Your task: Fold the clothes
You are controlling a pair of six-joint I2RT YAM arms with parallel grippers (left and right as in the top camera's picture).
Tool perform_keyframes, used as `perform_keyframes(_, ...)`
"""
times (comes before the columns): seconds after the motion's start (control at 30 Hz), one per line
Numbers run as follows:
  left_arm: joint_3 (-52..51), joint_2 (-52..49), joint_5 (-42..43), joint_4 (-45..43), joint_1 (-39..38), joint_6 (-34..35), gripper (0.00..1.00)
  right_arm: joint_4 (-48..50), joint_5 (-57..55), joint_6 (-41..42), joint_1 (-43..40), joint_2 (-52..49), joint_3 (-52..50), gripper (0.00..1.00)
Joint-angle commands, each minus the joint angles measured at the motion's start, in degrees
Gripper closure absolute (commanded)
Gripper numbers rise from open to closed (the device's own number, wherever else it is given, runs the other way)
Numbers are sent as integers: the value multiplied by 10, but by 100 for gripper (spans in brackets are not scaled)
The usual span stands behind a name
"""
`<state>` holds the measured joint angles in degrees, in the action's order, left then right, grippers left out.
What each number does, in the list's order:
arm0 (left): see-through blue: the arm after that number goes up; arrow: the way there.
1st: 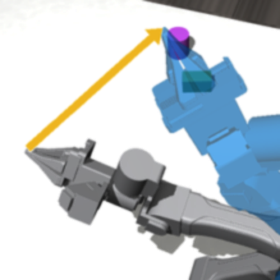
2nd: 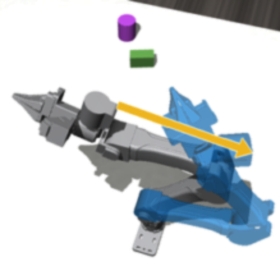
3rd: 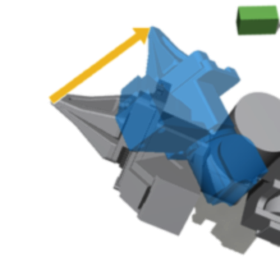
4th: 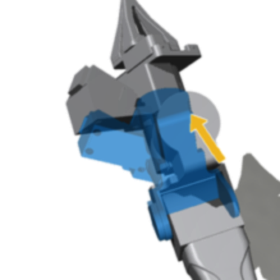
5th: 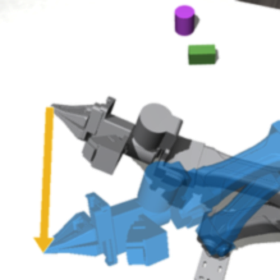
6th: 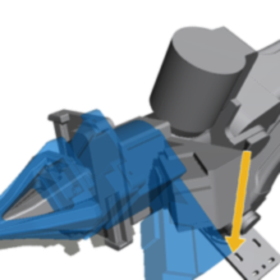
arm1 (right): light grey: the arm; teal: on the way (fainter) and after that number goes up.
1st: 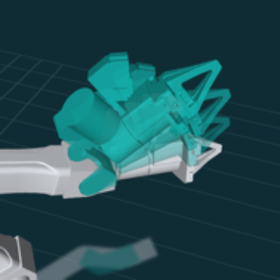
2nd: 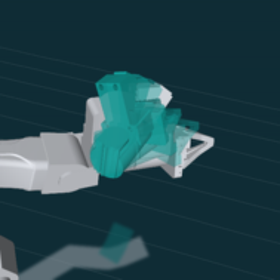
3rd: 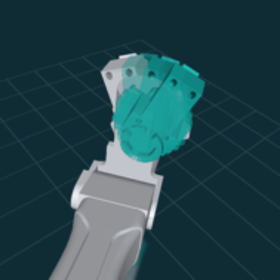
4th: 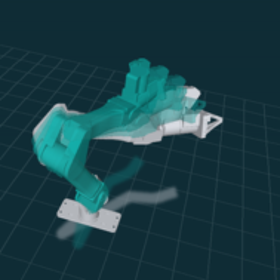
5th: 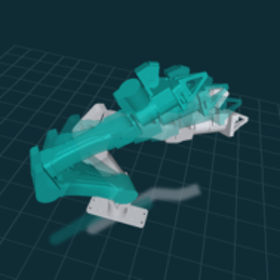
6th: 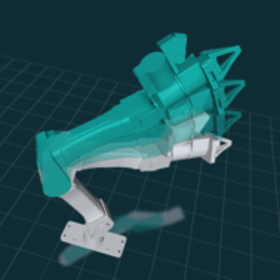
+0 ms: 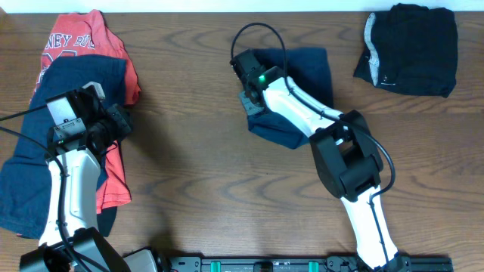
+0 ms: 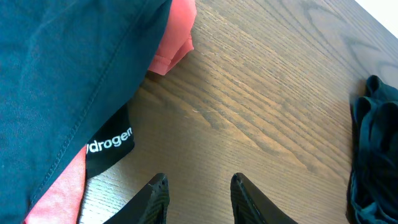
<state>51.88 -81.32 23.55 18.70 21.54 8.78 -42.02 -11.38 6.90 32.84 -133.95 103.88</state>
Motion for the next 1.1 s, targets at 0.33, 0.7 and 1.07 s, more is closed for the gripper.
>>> perform_keyframes(0.33, -4, -3, -5, 1, 2, -6, 64, -74, 110, 43, -26, 83, 24, 46)
perform_keyframes(0.7, -4, -3, -5, 2, 2, -6, 64, -56, 47, 64, -10, 40, 24, 43)
perform_keyframes(1.07, -4, -3, -5, 2, 2, -6, 64, -31, -15, 94, -6, -19, 23, 33)
